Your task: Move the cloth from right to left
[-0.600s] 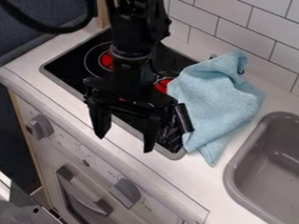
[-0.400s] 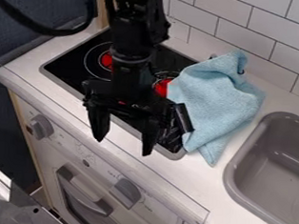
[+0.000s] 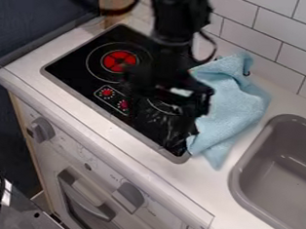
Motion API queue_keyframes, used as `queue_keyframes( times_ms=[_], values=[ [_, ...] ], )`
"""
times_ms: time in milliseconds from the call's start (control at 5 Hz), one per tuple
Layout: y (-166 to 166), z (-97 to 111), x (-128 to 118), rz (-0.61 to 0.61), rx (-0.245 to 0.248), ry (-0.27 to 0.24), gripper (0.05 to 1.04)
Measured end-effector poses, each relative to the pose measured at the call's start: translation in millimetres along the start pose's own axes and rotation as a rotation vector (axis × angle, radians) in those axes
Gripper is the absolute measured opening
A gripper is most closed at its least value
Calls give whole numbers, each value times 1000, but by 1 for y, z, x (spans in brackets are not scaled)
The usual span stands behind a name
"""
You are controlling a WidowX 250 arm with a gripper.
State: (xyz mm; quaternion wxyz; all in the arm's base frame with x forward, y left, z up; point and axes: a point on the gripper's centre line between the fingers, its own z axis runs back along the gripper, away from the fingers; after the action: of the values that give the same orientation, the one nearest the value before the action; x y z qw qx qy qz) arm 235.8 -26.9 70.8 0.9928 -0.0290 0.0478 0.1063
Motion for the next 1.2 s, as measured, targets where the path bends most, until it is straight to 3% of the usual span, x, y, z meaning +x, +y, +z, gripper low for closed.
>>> queue_keyframes(
  times_ms=[200,600,800,1000,1200],
  values=[
    [-27,4,19,-45,-76,-22,1001],
    [-63,-8,63,-57,-52,-15,1001],
    [-67,-18,77,-51,-61,-30,1001],
    [-69,-41,82,-54,-75,2,1001],
    [-60,-49,90,-55,-63,-12,1000]
  ],
)
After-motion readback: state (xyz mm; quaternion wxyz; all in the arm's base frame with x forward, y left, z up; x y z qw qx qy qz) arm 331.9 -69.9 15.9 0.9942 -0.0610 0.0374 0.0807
